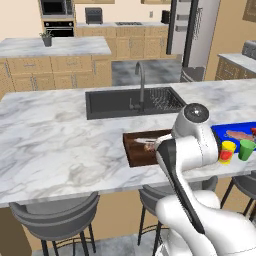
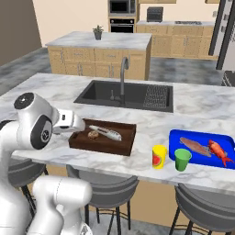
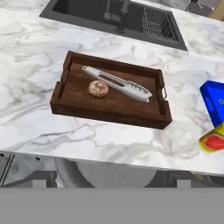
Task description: Gather the lemon and mushroom from the fridge and place them on a tray on the dining counter. Then gather the steak and fish from the fridge and place them on the other tray.
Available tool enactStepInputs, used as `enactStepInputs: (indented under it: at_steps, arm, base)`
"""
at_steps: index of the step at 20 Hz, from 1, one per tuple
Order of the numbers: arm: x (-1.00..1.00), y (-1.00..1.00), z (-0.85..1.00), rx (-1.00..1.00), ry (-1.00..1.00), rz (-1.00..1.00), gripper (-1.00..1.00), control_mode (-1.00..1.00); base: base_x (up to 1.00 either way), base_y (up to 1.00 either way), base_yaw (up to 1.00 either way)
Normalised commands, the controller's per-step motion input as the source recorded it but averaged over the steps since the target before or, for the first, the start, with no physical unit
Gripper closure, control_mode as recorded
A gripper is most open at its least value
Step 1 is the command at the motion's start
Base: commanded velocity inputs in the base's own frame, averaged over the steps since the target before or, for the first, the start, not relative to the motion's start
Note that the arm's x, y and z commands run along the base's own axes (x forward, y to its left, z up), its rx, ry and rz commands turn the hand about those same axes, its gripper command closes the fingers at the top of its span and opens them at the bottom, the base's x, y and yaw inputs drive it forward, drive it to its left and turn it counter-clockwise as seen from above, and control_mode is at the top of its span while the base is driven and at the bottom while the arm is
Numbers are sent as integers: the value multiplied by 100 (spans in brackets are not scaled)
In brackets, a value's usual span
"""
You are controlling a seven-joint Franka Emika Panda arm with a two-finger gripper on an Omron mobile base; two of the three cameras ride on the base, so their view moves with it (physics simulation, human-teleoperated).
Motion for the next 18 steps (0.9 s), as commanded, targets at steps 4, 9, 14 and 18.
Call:
enactStepInputs:
  at_steps: [4,9,14,18]
  arm:
    - [-78,3,-4,0,-6,0,-100,-100]
    - [-23,2,-22,0,5,0,-100,100]
    - [0,0,0,0,0,0,-100,100]
    - [0,0,0,0,0,0,-100,100]
  base:
    - [0,0,0]
    - [-6,4,0]
    - [-64,75,2]
    - [-56,100,-2]
